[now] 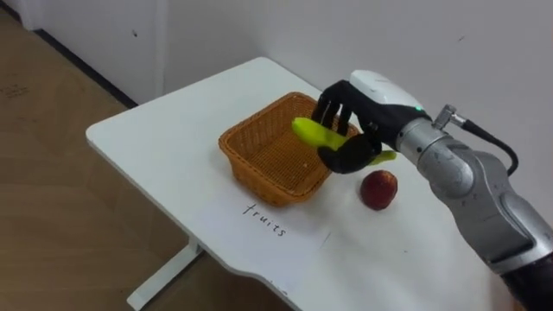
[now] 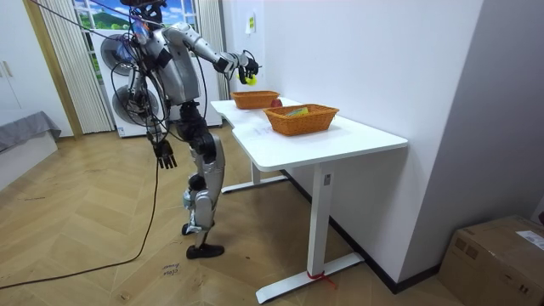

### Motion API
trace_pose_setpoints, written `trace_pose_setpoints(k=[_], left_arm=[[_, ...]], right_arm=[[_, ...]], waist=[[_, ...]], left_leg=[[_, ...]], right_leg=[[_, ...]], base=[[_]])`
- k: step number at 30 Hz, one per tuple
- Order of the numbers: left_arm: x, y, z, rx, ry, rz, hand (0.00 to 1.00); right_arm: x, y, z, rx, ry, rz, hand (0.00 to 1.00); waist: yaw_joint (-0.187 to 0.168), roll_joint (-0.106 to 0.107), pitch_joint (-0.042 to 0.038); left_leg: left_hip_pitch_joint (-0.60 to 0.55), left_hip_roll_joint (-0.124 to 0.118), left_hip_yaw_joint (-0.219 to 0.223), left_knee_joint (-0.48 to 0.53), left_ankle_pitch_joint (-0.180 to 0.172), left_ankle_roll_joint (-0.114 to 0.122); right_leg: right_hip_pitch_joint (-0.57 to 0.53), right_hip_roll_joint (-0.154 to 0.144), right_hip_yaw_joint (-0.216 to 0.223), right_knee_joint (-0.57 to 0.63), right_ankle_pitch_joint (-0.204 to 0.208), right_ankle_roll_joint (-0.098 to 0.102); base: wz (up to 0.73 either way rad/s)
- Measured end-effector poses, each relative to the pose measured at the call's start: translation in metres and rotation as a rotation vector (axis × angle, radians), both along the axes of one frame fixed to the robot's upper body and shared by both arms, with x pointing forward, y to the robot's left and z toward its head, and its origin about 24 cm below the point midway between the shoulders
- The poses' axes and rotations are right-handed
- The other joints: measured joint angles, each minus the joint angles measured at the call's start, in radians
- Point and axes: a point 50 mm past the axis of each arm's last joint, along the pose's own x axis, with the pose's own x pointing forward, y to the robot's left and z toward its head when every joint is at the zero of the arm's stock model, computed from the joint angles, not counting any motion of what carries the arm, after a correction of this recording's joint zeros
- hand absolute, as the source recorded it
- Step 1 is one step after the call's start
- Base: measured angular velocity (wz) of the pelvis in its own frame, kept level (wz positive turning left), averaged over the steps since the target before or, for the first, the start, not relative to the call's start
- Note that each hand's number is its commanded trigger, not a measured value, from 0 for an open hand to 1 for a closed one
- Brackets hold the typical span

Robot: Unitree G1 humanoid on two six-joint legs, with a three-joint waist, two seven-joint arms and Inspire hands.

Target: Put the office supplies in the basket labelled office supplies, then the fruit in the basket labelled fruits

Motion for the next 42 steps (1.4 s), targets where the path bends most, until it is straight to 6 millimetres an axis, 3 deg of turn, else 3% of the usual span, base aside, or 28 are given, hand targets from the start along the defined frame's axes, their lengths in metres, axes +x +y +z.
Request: trace_pose_setpoints(k=[4,9,15,22,31,32,33,34,42], left_arm=[[0.001,-0.001,0.0,0.0,-0.004,-0.004,0.0],[0.004,-0.001,0.002,0.012,-0.019,-0.014,0.0],[-0.003,-0.003,0.002,0.018,0.005,-0.021,0.0],[-0.006,-0.003,0.003,0.017,0.013,-0.02,0.0],[-0.006,-0.001,0.003,0.02,0.014,-0.023,0.0],[-0.007,-0.001,0.003,0.02,0.018,-0.022,0.0],[-0.007,-0.001,0.003,0.02,0.019,-0.022,0.0],[-0.007,-0.001,0.003,0.021,0.019,-0.022,0.0],[-0.008,0.0,0.004,0.023,0.024,-0.022,0.0]], right_arm=[[0.001,-0.001,-0.001,0.009,-0.019,-0.021,1.0],[0.002,-0.003,-0.004,0.013,-0.031,-0.045,1.0],[-0.001,0.006,-0.023,-0.056,0.002,-0.027,1.0],[-0.001,0.013,-0.025,-0.027,-0.015,-0.02,1.0],[-0.002,0.014,-0.034,-0.133,-0.033,-0.017,1.0],[-0.002,0.016,-0.034,-0.144,-0.04,-0.015,0.97],[-0.002,0.019,-0.034,-0.155,-0.05,-0.01,0.31],[-0.002,0.02,-0.034,-0.153,-0.052,-0.007,0.01],[-0.004,0.032,-0.036,-0.127,-0.043,0.016,0.0]], waist=[[0.005,0.009,0.0045],[0.024,0.018,0.0038],[0.045,0.025,0.0041],[0.056,0.026,0.0042],[0.075,0.026,0.0044],[0.075,0.026,0.0044],[0.075,0.026,0.0045],[0.075,0.026,0.0045],[0.085,0.026,0.0044]], left_leg=[[-0.005,-0.001,0.001,0.006,-0.003,0.001],[-0.001,-0.003,0.001,0.009,-0.004,0.001],[0.001,-0.005,-0.002,0.014,-0.004,0.003],[0.0,-0.008,-0.002,0.016,-0.005,0.003],[-0.017,-0.012,-0.003,0.032,-0.01,0.009],[-0.017,-0.014,-0.004,0.032,-0.01,0.01],[-0.017,-0.015,-0.005,0.032,-0.01,0.01],[-0.017,-0.015,-0.006,0.032,-0.01,0.01],[-0.017,-0.015,-0.007,0.033,-0.011,0.011]], right_leg=[[-0.002,-0.001,-0.002,0.001,0.0,0.0],[0.002,-0.003,-0.002,0.003,-0.001,0.001],[0.005,-0.008,-0.004,0.02,-0.005,0.008],[0.001,-0.01,-0.004,0.02,-0.005,0.008],[-0.008,-0.014,-0.002,0.02,-0.005,0.008],[-0.007,-0.015,-0.002,0.02,-0.005,0.008],[-0.007,-0.016,-0.002,0.02,-0.006,0.008],[-0.007,-0.016,-0.002,0.02,-0.006,0.008],[-0.006,-0.016,-0.004,0.02,-0.006,0.009]], base=[[-0.02],[0.01],[0.02],[0.0],[0.0],[0.03],[0.03],[0.0],[0.0]])
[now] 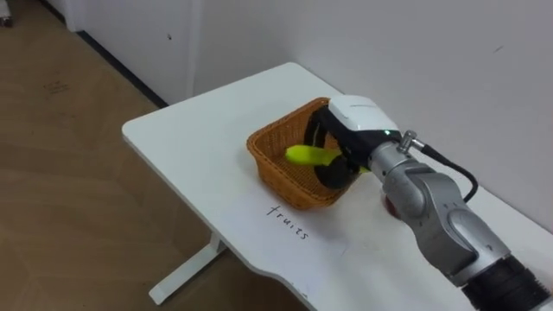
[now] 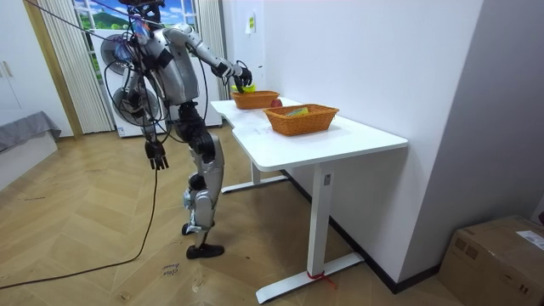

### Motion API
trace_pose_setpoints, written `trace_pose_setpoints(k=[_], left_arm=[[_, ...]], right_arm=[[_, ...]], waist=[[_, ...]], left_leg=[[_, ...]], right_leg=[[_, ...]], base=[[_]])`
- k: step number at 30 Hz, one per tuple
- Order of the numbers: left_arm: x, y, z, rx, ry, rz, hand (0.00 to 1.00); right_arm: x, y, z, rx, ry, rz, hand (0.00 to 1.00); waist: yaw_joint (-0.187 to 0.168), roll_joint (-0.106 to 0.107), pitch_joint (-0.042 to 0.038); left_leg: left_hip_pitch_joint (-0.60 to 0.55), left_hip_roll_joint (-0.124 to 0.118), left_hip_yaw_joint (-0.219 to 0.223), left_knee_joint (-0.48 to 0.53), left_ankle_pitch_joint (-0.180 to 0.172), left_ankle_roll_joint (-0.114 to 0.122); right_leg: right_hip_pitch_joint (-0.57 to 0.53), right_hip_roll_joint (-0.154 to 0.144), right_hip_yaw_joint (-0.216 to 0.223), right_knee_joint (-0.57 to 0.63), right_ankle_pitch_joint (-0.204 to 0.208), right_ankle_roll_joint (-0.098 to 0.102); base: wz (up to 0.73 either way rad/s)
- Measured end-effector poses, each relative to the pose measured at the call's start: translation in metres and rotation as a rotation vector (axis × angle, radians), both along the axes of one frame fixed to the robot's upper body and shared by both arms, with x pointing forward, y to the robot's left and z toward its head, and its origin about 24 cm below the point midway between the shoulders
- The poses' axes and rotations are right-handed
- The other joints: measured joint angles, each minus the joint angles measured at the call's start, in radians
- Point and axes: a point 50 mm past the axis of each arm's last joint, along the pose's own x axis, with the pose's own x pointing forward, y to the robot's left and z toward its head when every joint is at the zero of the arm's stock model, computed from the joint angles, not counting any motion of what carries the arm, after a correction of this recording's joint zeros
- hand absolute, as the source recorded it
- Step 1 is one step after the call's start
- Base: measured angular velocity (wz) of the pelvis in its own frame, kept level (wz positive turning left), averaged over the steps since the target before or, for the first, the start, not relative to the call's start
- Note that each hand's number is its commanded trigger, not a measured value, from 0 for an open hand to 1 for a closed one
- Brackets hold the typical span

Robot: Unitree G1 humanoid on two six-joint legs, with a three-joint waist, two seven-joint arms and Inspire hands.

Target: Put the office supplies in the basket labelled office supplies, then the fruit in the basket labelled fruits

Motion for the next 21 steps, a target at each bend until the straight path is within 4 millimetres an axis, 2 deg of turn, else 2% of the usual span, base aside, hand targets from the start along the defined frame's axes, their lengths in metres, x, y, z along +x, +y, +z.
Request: trace_pose_setpoints(k=[8,21], left_arm=[[0.0002,0.0012,0.0004,0.003,0.0,-0.001,0.0],[0.0016,0.0018,0.0007,-0.005,-0.002,-0.008,0.0]], right_arm=[[-0.0041,0.0079,-0.0056,-0.017,0.025,0.042,0.0],[-0.004,0.0067,-0.0076,-0.022,0.031,0.042,0.0]], waist=[[0.017,0.0,0.0],[0.012,-0.002,-0.0004]], left_leg=[[-0.001,-0.001,-0.002,0.0,0.0,0.0],[-0.008,-0.01,-0.019,0.0,0.001,0.002]], right_leg=[[0.0,-0.001,-0.004,-0.002,0.0,0.001],[0.001,-0.005,-0.021,-0.002,-0.003,0.004]], base=[[0.0],[0.03]])
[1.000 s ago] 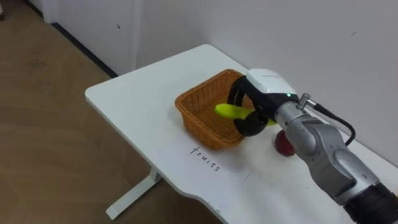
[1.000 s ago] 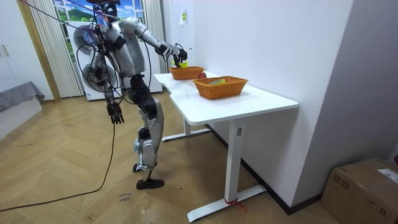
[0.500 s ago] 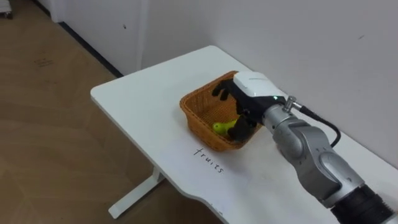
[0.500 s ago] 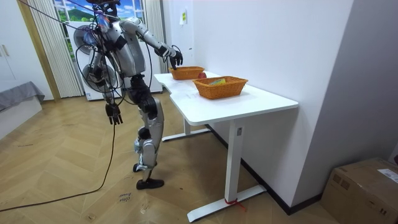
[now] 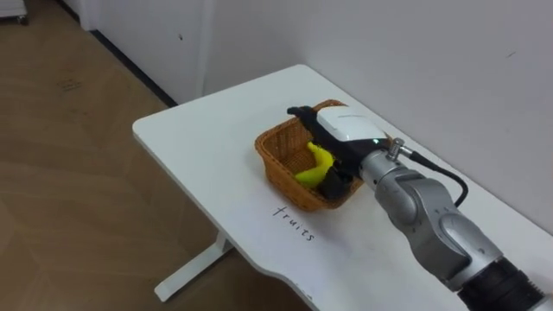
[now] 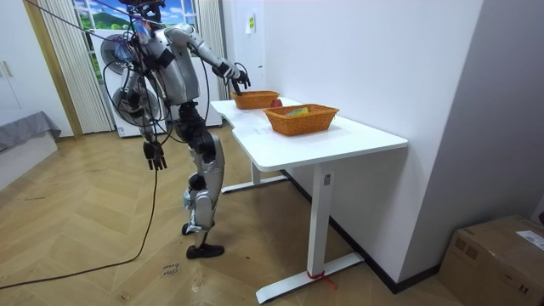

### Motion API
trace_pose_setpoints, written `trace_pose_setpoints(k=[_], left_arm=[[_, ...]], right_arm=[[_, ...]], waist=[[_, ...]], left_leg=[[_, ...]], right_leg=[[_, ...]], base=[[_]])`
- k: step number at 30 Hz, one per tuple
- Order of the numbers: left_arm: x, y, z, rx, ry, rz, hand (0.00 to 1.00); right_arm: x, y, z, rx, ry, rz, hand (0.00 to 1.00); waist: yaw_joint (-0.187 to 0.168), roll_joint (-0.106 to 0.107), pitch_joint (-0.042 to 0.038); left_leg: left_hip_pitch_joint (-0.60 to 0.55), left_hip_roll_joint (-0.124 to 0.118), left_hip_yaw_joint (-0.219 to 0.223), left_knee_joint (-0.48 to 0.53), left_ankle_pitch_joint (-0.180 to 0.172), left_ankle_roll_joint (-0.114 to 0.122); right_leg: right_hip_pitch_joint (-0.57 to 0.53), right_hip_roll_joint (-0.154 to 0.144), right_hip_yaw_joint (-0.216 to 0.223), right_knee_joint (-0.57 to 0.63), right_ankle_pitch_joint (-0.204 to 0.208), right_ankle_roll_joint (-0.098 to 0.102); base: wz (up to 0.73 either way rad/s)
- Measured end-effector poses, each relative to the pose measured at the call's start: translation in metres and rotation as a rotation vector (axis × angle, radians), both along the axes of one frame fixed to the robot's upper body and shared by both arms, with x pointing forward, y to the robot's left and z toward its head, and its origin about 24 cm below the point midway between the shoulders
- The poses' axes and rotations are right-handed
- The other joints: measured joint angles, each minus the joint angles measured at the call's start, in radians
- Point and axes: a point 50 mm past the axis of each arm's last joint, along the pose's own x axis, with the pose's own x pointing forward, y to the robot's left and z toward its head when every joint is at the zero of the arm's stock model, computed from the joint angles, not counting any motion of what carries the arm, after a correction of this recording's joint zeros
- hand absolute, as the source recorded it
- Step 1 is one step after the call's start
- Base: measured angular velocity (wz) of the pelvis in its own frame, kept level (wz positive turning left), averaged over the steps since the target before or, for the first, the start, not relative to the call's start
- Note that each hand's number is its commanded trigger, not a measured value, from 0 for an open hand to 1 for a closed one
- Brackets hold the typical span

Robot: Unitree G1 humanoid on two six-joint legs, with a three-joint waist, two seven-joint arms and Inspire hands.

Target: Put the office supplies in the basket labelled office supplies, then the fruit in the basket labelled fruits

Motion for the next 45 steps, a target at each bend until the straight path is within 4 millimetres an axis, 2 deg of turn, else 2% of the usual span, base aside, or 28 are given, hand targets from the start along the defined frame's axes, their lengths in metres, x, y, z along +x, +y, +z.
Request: trace_pose_setpoints(k=[4,10,12,15,19,21,22,24,27,29,32,36,41,45], left_arm=[[0.001,0.0,0.0,-0.006,-0.001,-0.002,0.0],[0.008,-0.001,0.002,-0.002,-0.038,-0.016,0.0],[0.013,-0.002,0.002,-0.011,-0.059,-0.026,0.0],[0.015,0.0,0.002,-0.007,-0.07,-0.024,0.0],[0.019,-0.001,0.001,-0.005,-0.098,-0.027,0.0],[0.019,-0.007,-0.002,-0.012,-0.11,-0.02,0.0],[0.019,-0.009,-0.003,-0.016,-0.111,-0.019,0.0],[0.024,-0.017,-0.006,-0.035,-0.13,-0.006,0.0],[0.031,-0.021,-0.008,-0.044,-0.159,0.015,0.0],[0.035,-0.024,-0.01,-0.053,-0.172,0.021,0.0],[0.044,-0.028,-0.011,-0.052,-0.204,0.006,0.0],[0.06,-0.03,-0.011,-0.051,-0.245,-0.011,0.0],[0.069,-0.03,-0.01,-0.039,-0.275,-0.019,0.0],[0.071,-0.03,-0.009,-0.036,-0.282,-0.022,0.0]], right_arm=[[0.0,-0.001,0.0,-0.004,-0.003,0.005,0.0],[0.003,-0.005,0.01,0.009,-0.038,0.008,0.0],[0.004,-0.009,0.024,0.01,-0.084,0.017,0.0],[0.005,-0.016,0.045,0.029,-0.169,0.02,0.0],[0.008,-0.026,0.055,0.143,-0.215,-0.021,0.0],[0.01,-0.032,0.061,0.24,-0.225,-0.053,0.0],[0.01,-0.034,0.063,0.26,-0.229,-0.063,0.0],[0.013,-0.044,0.07,0.336,-0.248,-0.107,0.0],[0.013,-0.056,0.078,0.416,-0.28,-0.155,0.0],[0.014,-0.064,0.084,0.505,-0.305,-0.195,0.0],[0.014,-0.071,0.089,0.589,-0.347,-0.228,0.0],[0.016,-0.088,0.091,0.68,-0.391,-0.327,0.0],[0.016,-0.09,0.09,0.71,-0.388,-0.342,0.0],[0.016,-0.09,0.089,0.754,-0.37,-0.345,0.0]], waist=[[-0.004,0.0,-0.0001],[-0.034,0.001,-0.0002],[-0.055,0.003,-0.0009],[-0.08,0.008,-0.0023],[-0.108,0.014,-0.002],[-0.143,0.025,-0.0012],[-0.149,0.029,-0.0013],[-0.165,0.052,-0.0036],[-0.192,0.065,-0.0037],[-0.205,0.079,-0.0123],[-0.244,0.086,-0.0137],[-0.261,0.089,-0.0119],[-0.283,0.104,-0.0026],[-0.301,0.108,-0.0039]], left_leg=[[0.0,-0.002,0.0,0.0,0.001,0.002],[0.005,-0.003,0.003,0.001,0.0,0.003],[-0.001,-0.005,0.008,0.0,0.002,0.006],[0.001,-0.006,0.019,-0.003,0.003,0.009],[0.018,-0.003,0.034,-0.02,0.005,0.011],[0.019,-0.004,0.035,-0.021,0.005,0.011],[0.018,-0.004,0.036,-0.021,0.005,0.011],[0.015,-0.003,0.051,-0.023,0.004,0.012],[0.008,-0.004,0.059,-0.026,0.006,0.014],[0.016,-0.003,0.065,-0.041,0.008,0.015],[0.026,-0.003,0.065,-0.048,0.01,0.016],[0.026,-0.004,0.071,-0.042,0.01,0.016],[0.023,-0.002,0.079,-0.054,0.009,0.018],[0.011,-0.001,0.086,-0.053,0.009,0.018]], right_leg=[[0.0,-0.003,0.0,0.002,0.0,0.0],[-0.006,-0.01,0.004,0.023,-0.007,0.008],[-0.021,-0.021,0.014,0.039,-0.019,0.006],[-0.022,-0.021,0.023,0.037,-0.019,0.006],[-0.02,-0.021,0.037,0.036,-0.019,0.006],[-0.021,-0.022,0.047,0.036,-0.018,0.006],[-0.022,-0.022,0.051,0.036,-0.018,0.006],[-0.031,-0.022,0.056,0.036,-0.018,0.006],[-0.039,-0.021,0.063,0.037,-0.017,0.006],[-0.037,-0.021,0.075,0.036,-0.017,0.006],[-0.03,-0.021,0.079,0.035,-0.017,0.006],[-0.032,-0.021,0.088,0.035,-0.017,0.006],[-0.043,-0.021,0.096,0.037,-0.017,0.006],[-0.056,-0.02,0.099,0.037,-0.017,0.006]], base=[[0.0],[-0.01],[-0.07],[-0.1],[-0.12],[-0.02],[-0.04],[-0.15],[-0.09],[-0.08],[0.0],[-0.02],[-0.08],[-0.02]])
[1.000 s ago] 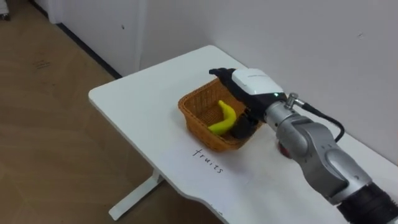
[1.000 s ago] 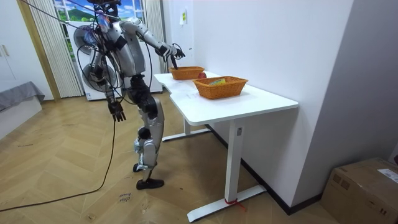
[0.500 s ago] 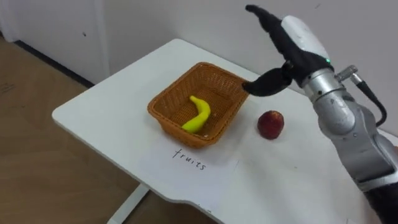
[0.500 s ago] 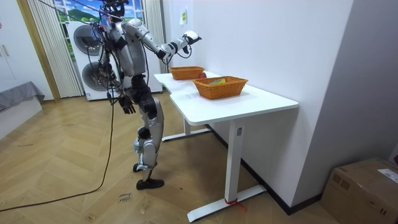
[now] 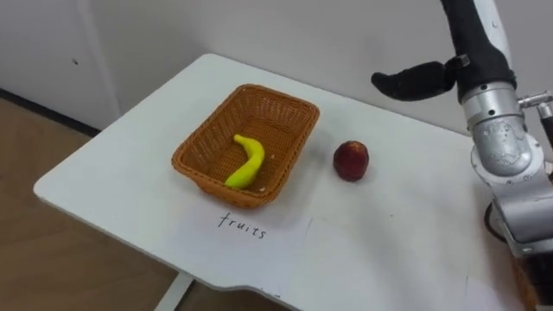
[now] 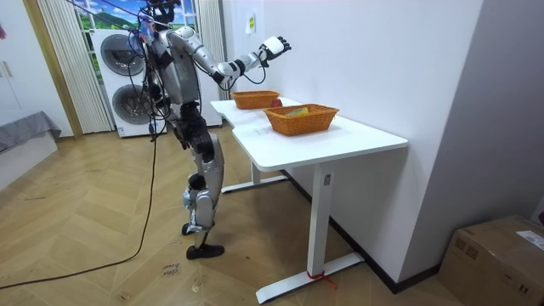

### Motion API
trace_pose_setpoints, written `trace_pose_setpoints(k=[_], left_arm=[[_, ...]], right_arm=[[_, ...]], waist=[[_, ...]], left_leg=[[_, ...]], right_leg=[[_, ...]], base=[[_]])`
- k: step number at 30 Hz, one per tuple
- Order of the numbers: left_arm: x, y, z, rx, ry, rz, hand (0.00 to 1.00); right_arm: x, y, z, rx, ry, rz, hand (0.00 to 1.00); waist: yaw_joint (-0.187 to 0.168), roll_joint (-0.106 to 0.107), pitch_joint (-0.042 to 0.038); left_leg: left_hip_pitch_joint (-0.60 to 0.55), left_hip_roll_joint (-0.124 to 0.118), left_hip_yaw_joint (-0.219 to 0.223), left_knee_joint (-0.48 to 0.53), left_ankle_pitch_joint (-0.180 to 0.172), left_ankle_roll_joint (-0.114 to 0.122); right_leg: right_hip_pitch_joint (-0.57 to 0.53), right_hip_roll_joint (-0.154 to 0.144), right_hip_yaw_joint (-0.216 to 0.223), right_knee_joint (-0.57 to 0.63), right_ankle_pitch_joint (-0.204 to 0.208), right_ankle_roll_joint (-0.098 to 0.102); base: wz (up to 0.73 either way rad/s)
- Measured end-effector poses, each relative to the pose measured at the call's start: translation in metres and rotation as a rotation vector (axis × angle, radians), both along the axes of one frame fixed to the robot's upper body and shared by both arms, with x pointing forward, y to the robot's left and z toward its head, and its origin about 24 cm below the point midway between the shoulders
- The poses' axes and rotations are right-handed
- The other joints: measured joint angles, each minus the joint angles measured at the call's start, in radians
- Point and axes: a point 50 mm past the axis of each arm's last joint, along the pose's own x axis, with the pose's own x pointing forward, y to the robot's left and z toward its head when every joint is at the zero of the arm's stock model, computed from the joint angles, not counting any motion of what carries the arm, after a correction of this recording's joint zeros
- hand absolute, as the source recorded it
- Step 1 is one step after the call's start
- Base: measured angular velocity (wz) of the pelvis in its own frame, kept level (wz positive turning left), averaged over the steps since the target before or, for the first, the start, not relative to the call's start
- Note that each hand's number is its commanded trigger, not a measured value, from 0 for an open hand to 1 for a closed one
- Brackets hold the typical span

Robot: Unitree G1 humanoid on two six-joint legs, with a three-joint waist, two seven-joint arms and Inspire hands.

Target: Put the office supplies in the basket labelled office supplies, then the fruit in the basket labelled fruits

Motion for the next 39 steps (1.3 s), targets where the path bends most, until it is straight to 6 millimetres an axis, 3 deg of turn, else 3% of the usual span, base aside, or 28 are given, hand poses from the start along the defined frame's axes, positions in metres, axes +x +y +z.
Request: trace_pose_setpoints(k=[10,16,20,22,26,29,35,39], left_arm=[[0.01,0.001,0.001,0.006,-0.027,-0.007,0.0],[0.016,0.001,0.0,0.006,-0.031,-0.01,0.0],[0.015,-0.002,-0.002,0.001,-0.021,-0.002,0.0],[0.014,-0.004,-0.003,0.0,-0.017,-0.004,0.0],[0.009,-0.007,-0.006,0.001,0.0,0.012,0.0],[0.004,-0.008,-0.008,0.001,0.023,0.021,0.0],[-0.006,-0.009,-0.013,-0.005,0.073,0.018,0.0],[-0.014,-0.011,-0.016,-0.011,0.107,0.01,0.0]], right_arm=[[0.004,-0.008,-0.008,0.174,0.066,0.01,0.0],[0.011,-0.01,-0.007,0.25,0.081,0.014,0.0],[0.011,-0.01,-0.006,0.286,0.071,0.007,0.0],[0.012,-0.01,-0.008,0.298,0.078,0.007,0.0],[0.013,-0.012,-0.019,0.333,0.119,-0.009,0.0],[0.014,-0.012,-0.031,0.353,0.16,-0.028,0.0],[0.014,-0.022,-0.054,0.355,0.25,-0.092,0.0],[0.013,-0.024,-0.066,0.348,0.295,-0.113,0.0]], waist=[[-0.014,-0.008,-0.0083],[-0.015,-0.006,-0.0067],[-0.022,0.006,0.0007],[-0.023,0.015,-0.0013],[-0.024,0.032,-0.008],[-0.033,0.038,-0.0072],[-0.029,0.026,-0.0116],[-0.026,0.018,-0.0081]], left_leg=[[-0.002,0.01,0.01,-0.002,0.0,0.0],[-0.001,0.011,0.019,-0.002,0.001,0.0],[-0.003,0.012,0.018,-0.002,0.0,0.0],[-0.007,0.012,0.017,-0.002,0.0,0.0],[-0.011,0.012,0.016,-0.002,0.0,0.0],[-0.019,0.011,0.0,-0.003,0.001,-0.001],[-0.018,0.009,-0.008,-0.003,0.003,-0.003],[-0.017,0.01,-0.014,-0.003,0.003,-0.003]], right_leg=[[-0.006,0.003,0.005,-0.005,0.0,0.0],[-0.009,0.003,0.01,-0.007,0.0,0.0],[0.0,0.01,0.009,-0.031,0.008,0.002],[0.003,0.015,0.009,-0.043,0.017,0.002],[0.004,0.018,0.008,-0.055,0.022,0.0],[0.003,0.018,-0.005,-0.055,0.022,0.0],[0.006,0.018,-0.015,-0.056,0.022,0.0],[0.01,0.017,-0.018,-0.057,0.022,0.0]], base=[[-0.01],[-0.03],[0.0],[0.0],[0.0],[0.11],[0.07],[0.05]])
